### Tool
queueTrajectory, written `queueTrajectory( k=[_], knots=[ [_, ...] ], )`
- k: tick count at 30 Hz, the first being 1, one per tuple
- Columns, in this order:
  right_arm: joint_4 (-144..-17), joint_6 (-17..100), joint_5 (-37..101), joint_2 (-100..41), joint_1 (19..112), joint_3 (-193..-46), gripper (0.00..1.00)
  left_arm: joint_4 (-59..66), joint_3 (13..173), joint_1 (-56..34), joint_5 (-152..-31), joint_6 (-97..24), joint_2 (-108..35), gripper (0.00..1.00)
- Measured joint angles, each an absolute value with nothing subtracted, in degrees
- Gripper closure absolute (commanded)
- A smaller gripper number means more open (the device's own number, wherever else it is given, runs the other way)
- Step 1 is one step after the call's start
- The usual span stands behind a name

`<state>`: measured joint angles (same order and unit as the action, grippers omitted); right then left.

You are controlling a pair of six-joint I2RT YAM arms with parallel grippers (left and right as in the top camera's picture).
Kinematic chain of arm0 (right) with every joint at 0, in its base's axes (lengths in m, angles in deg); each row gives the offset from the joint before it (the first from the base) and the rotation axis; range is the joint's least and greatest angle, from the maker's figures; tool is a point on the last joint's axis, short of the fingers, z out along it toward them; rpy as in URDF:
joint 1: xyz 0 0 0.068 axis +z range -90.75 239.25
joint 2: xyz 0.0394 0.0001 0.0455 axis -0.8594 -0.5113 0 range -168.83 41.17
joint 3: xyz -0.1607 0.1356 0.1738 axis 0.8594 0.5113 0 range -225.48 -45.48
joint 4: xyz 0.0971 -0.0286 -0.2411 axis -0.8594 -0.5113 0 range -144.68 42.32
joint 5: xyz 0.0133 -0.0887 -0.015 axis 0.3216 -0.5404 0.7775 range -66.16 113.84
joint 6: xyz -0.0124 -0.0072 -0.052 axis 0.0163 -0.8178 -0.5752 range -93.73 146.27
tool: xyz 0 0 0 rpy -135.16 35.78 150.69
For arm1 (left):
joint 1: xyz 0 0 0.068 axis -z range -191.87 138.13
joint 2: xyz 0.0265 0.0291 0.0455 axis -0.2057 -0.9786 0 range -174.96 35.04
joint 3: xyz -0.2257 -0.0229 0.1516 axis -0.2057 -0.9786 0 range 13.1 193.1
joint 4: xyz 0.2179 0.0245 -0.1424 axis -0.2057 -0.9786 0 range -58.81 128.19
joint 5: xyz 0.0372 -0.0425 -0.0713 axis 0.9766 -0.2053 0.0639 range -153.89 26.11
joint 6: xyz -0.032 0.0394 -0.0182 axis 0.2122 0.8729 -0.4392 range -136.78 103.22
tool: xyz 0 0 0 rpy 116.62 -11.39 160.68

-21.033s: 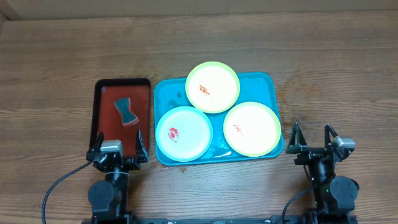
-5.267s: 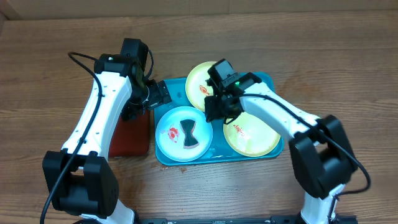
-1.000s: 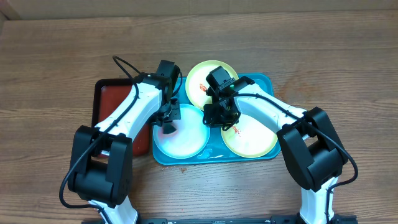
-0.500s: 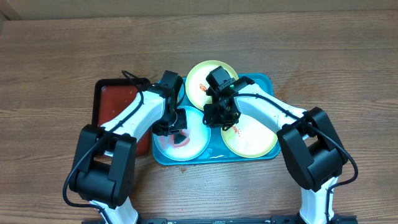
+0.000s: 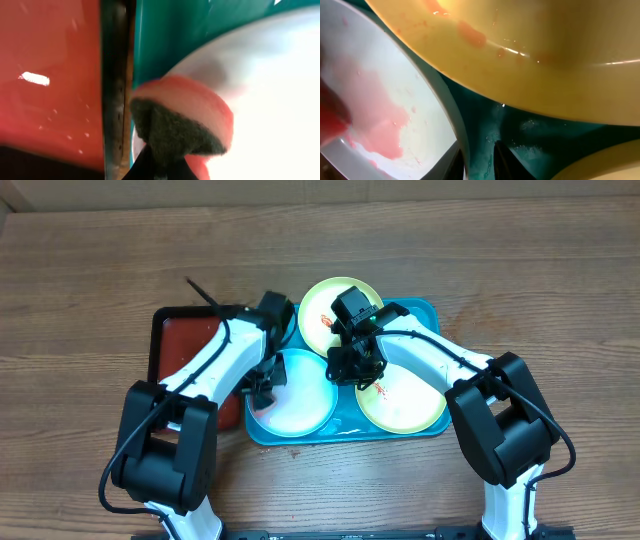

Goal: Clean dirty plates on tray and stack at the side
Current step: 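Scrub the white plate with the sponge while the right gripper holds it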

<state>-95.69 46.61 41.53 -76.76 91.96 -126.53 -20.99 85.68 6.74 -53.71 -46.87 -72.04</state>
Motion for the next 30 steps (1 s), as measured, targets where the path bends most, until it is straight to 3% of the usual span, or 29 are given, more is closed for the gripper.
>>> queueTrajectory(
  k=[9,15,30],
  knots=[
    [-95.7,46.7,41.4,-76.8,92.0,-126.5,0.78,-15.3,86.7,7.0,-67.3,-46.8,-72.0,0.96],
    [-95.7,46.6,41.4,-76.8,92.0,-126.5,0.78,-13.4,82.2,8.6,-70.3,-46.8,-72.1,0.96],
    [-95.6,46.6,41.4,-76.8,92.0,-126.5,0.8,-24.7,85.1,8.8,-54.6,-48.0,-72.1,0.96]
  ],
)
